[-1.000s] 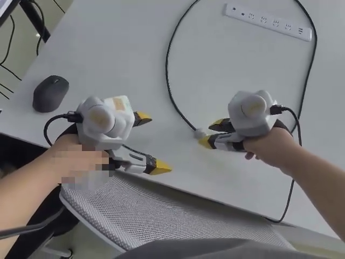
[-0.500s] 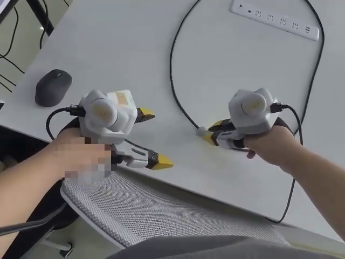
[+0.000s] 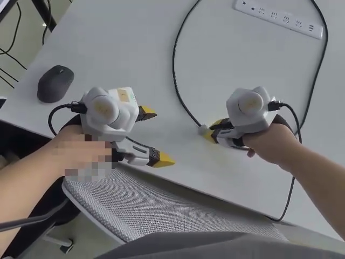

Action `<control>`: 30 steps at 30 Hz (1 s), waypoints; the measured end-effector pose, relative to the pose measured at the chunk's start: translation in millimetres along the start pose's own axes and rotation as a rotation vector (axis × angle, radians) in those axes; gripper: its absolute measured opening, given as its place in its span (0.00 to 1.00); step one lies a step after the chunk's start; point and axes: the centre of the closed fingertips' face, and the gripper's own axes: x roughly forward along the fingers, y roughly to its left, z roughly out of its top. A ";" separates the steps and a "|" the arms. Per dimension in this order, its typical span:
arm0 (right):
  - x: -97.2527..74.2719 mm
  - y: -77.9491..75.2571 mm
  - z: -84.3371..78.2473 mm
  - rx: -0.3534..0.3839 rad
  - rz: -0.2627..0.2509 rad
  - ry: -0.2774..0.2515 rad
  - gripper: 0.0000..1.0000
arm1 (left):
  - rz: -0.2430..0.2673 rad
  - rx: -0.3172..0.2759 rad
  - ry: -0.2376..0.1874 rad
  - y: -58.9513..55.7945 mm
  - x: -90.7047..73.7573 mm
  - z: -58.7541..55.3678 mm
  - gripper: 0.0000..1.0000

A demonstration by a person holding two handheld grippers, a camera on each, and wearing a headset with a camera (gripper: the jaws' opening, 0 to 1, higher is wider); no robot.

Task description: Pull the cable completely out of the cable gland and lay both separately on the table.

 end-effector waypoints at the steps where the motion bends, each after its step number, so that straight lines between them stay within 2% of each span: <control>1: -1.3 0.8 0.0 0.002 0.002 0.002 0.07 | -0.003 0.002 -0.001 -1.4 0.6 1.4 0.75; 10: -18.9 12.2 -0.7 0.007 0.026 -0.002 0.07 | -0.034 0.043 -0.007 -13.5 4.7 19.2 0.74; 19: -40.5 29.7 -0.1 -0.039 0.059 0.009 0.07 | -0.058 0.078 -0.037 -27.5 9.1 40.3 0.74; 27: -67.1 39.6 6.3 -0.081 0.047 -0.004 0.07 | -0.105 0.104 -0.040 -43.4 17.4 55.2 0.74; 30: -78.5 43.8 6.4 -0.100 0.052 -0.003 0.06 | -0.127 0.107 -0.070 -48.8 18.9 64.1 0.73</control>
